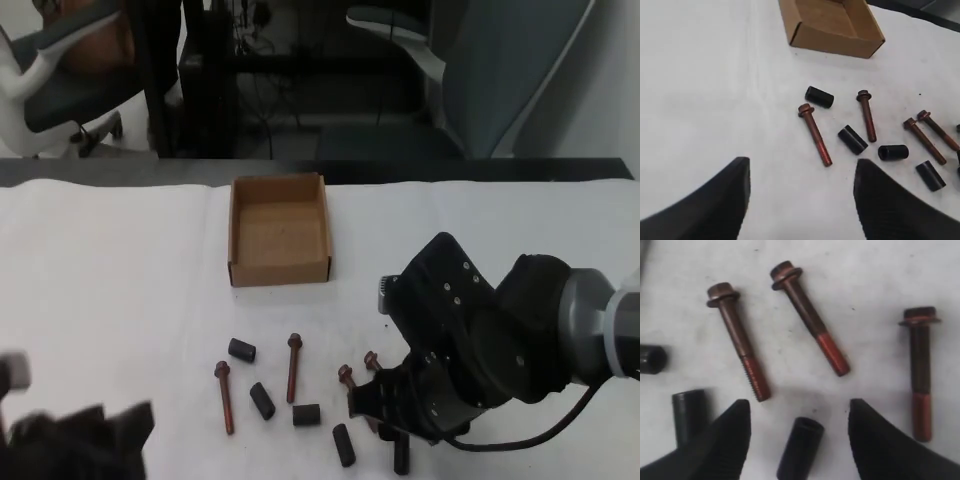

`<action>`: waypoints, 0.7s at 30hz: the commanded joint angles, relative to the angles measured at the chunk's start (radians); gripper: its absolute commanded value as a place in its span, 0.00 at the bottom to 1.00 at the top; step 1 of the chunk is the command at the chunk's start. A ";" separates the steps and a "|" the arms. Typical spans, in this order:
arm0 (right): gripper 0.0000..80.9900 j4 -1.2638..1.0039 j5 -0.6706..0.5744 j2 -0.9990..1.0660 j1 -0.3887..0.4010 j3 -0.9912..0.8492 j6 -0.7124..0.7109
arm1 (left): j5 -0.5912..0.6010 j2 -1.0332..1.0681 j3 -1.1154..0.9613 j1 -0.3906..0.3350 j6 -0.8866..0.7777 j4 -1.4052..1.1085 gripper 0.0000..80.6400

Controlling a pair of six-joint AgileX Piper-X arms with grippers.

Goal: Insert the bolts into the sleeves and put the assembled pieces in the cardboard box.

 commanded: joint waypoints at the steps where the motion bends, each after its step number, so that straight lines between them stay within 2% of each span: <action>1: 0.67 0.060 0.027 -0.001 0.003 -0.012 0.062 | -0.053 0.207 -0.089 -0.051 0.042 -0.095 0.70; 8: 0.65 0.080 0.024 0.007 0.005 -0.012 0.108 | -0.094 0.749 -0.319 -0.152 0.026 -0.165 0.70; 12: 0.42 0.075 0.024 0.046 0.005 -0.012 0.114 | -0.092 0.930 -0.422 -0.158 -0.029 -0.163 0.70; 14: 0.38 0.064 0.008 0.071 0.005 -0.012 0.111 | -0.092 0.991 -0.452 -0.158 -0.037 -0.163 0.70; 17: 0.37 0.057 -0.003 0.101 0.005 -0.012 0.111 | -0.092 1.038 -0.480 -0.158 -0.084 -0.163 0.70; 19: 0.32 0.062 -0.005 0.115 0.005 -0.012 0.111 | -0.076 1.045 -0.487 -0.158 -0.144 -0.153 0.70; 21: 0.13 0.065 -0.005 0.122 0.005 -0.012 0.111 | -0.035 1.045 -0.487 -0.159 -0.195 -0.152 0.70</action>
